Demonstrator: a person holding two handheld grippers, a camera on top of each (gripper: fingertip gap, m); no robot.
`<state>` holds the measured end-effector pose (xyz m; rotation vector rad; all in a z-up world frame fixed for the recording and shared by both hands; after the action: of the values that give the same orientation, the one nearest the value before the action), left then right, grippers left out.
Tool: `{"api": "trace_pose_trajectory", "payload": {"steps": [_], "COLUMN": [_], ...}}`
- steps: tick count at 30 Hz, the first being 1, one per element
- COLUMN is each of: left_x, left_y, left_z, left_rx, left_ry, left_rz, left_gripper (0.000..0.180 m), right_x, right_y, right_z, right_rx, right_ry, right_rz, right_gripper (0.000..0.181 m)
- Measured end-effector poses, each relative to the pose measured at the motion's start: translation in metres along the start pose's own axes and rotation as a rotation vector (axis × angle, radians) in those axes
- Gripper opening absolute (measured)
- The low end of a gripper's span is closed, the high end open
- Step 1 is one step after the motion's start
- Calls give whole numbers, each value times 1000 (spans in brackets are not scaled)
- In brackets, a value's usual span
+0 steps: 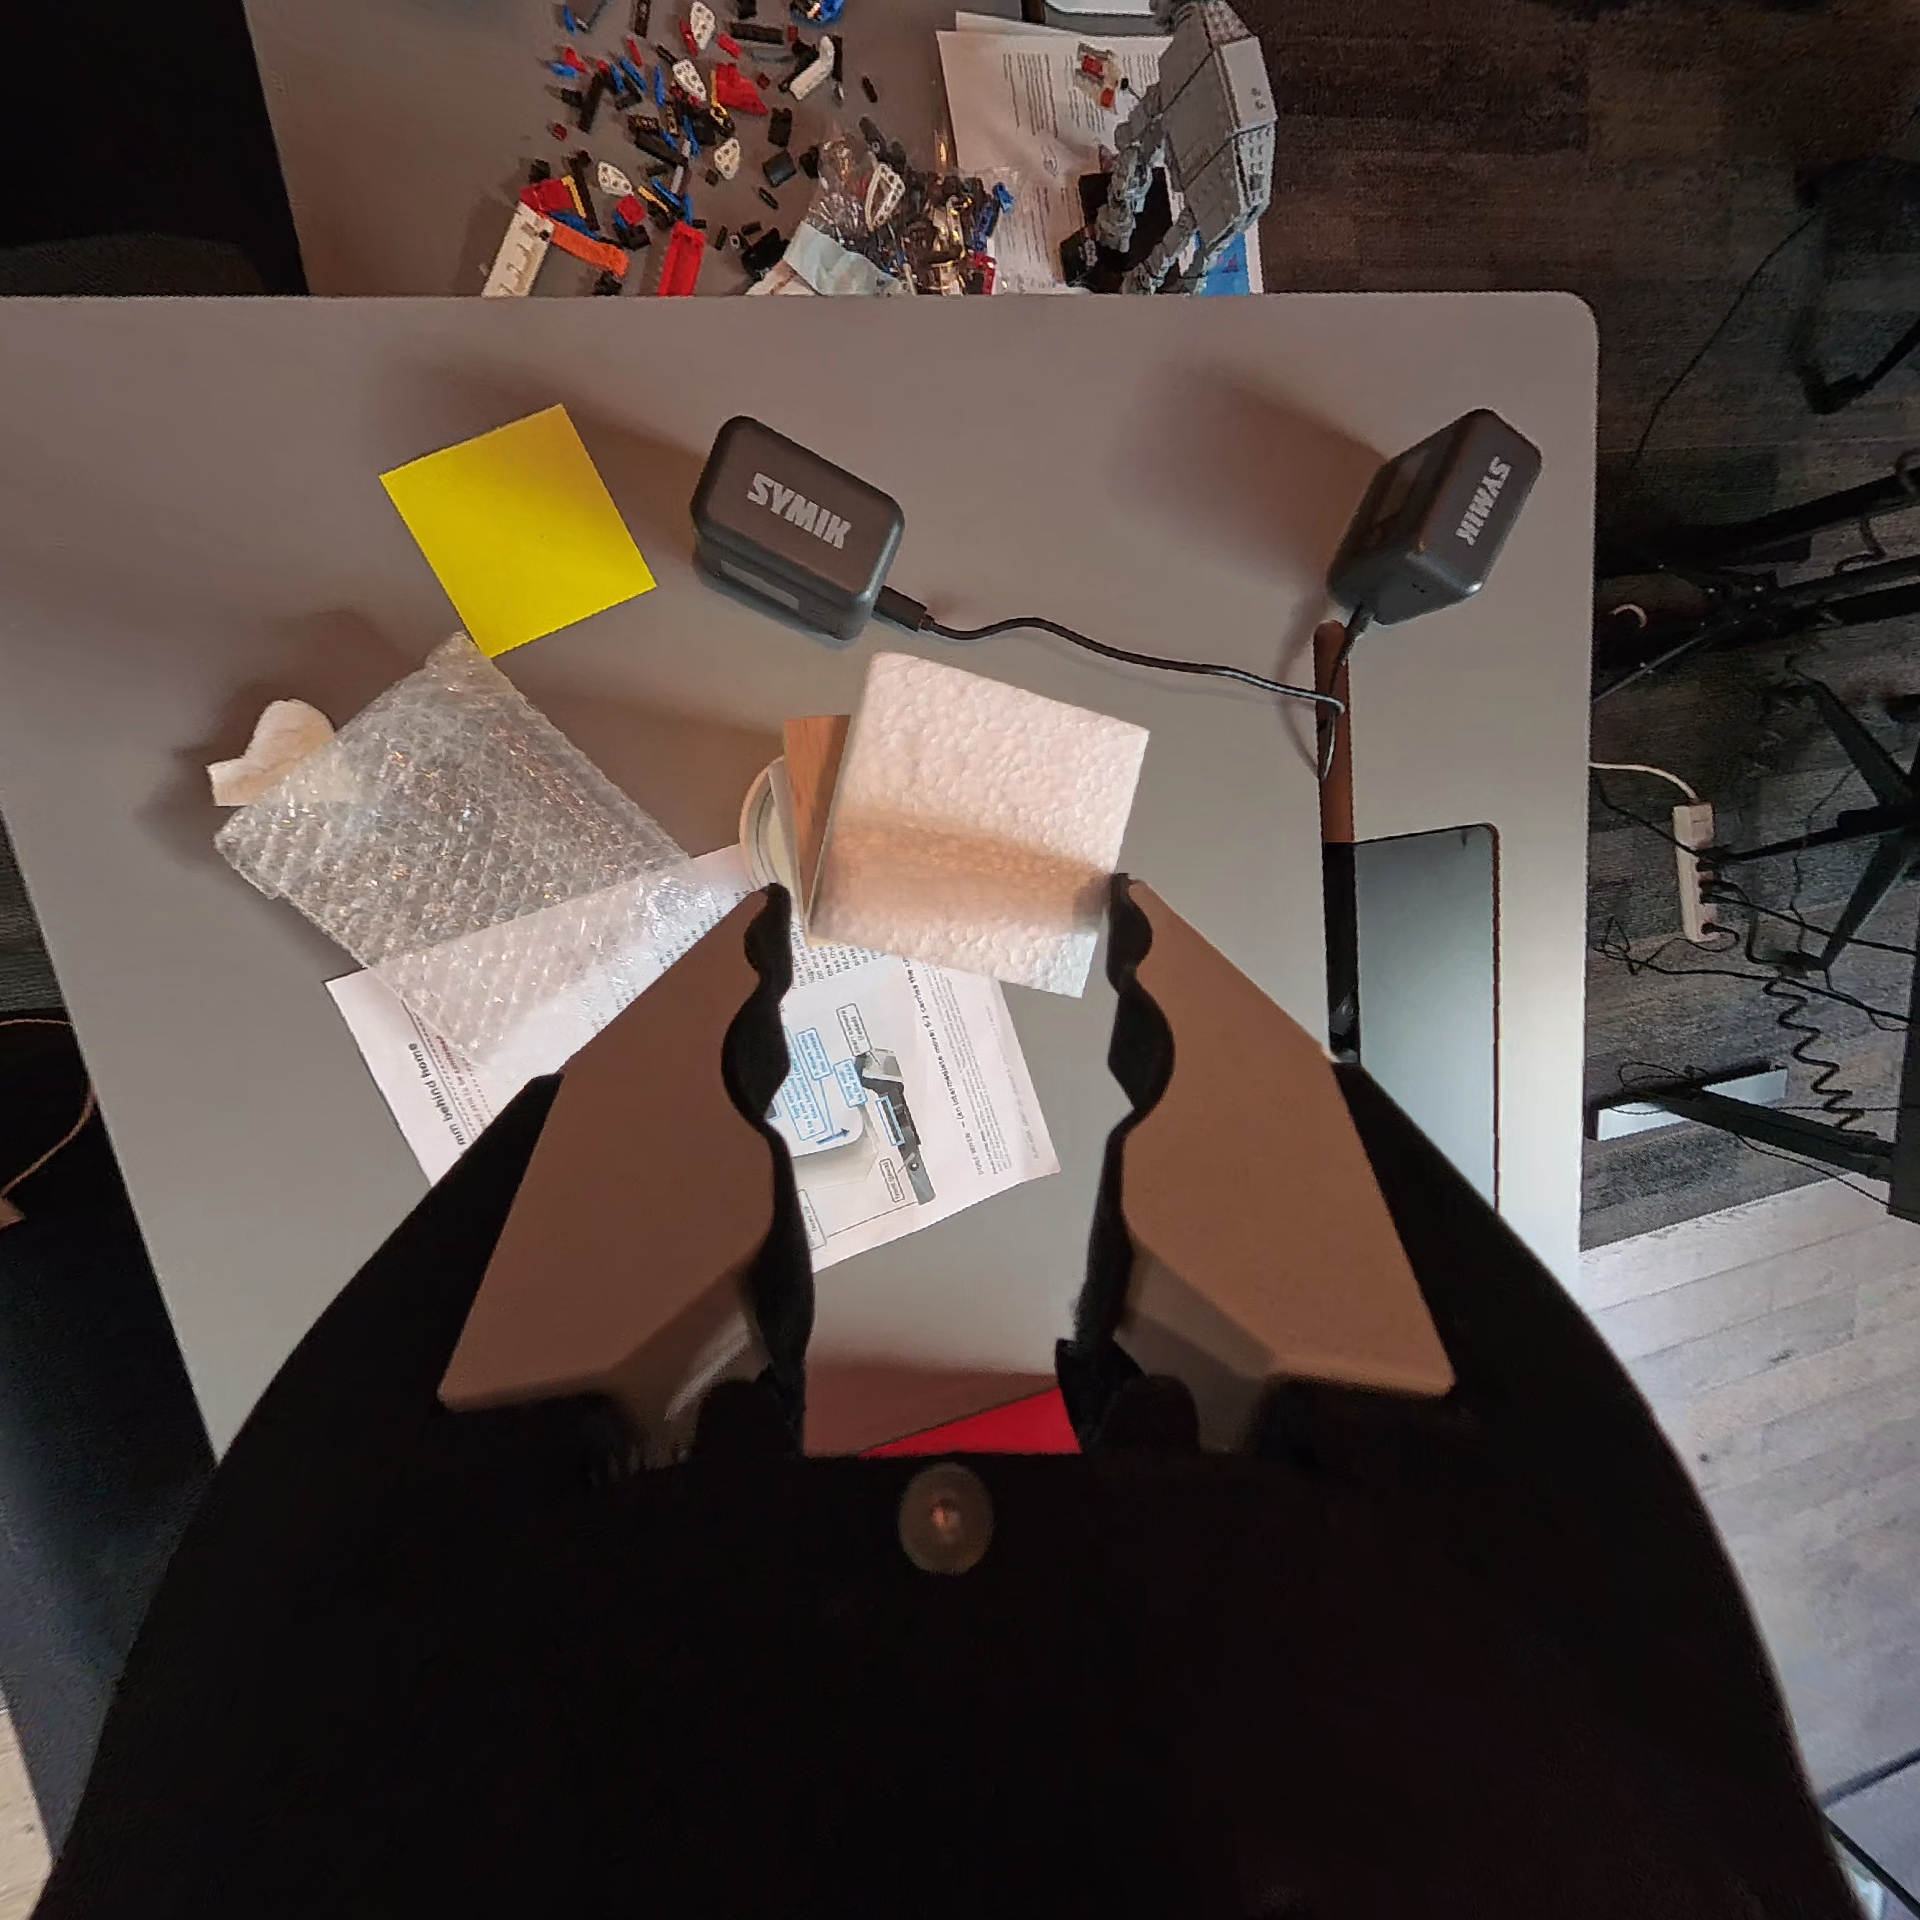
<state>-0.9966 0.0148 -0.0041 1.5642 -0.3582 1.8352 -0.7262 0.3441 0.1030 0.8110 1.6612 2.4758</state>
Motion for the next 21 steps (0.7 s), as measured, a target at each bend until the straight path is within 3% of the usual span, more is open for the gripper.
{"api": "trace_pose_trajectory", "payload": {"steps": [3,6,8,10,15,21], "left_x": [1,1,0,-2,1,21], "left_y": [-1,-1,-1,-4,-20,-36], "left_z": [-2,-4,-4,-6,-8,11], "left_rx": [-1,-6,-9,-16,-51,-84], "left_ry": [7,-4,-7,7,22,-71], "left_rz": [1,-3,-7,-12,-33,-40], "left_gripper": [42,42,41,41,41,41], "right_x": [-7,-40,-95,-173,-371,-460], "right_y": [18,69,100,110,52,3], "right_z": [2,7,19,35,39,11], "right_rx": [-43,-95,-192,-280,-156,-211], "right_ry": [-4,-62,-137,-233,-540,-562], "right_rz": [79,267,306,226,-172,-431], "right_gripper": [80,78,68,63,70,70]}}
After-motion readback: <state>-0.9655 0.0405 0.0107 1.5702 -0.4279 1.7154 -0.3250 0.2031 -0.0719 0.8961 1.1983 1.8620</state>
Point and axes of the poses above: each gripper's, where its closed fingertips meet, y back along the fingers, x out of its top, z = x × y across the jaws, the point moved 8 cm from there along y, back along the fingers, and after that the axes turned 4 degrees about -x, right-handed, at the moved point
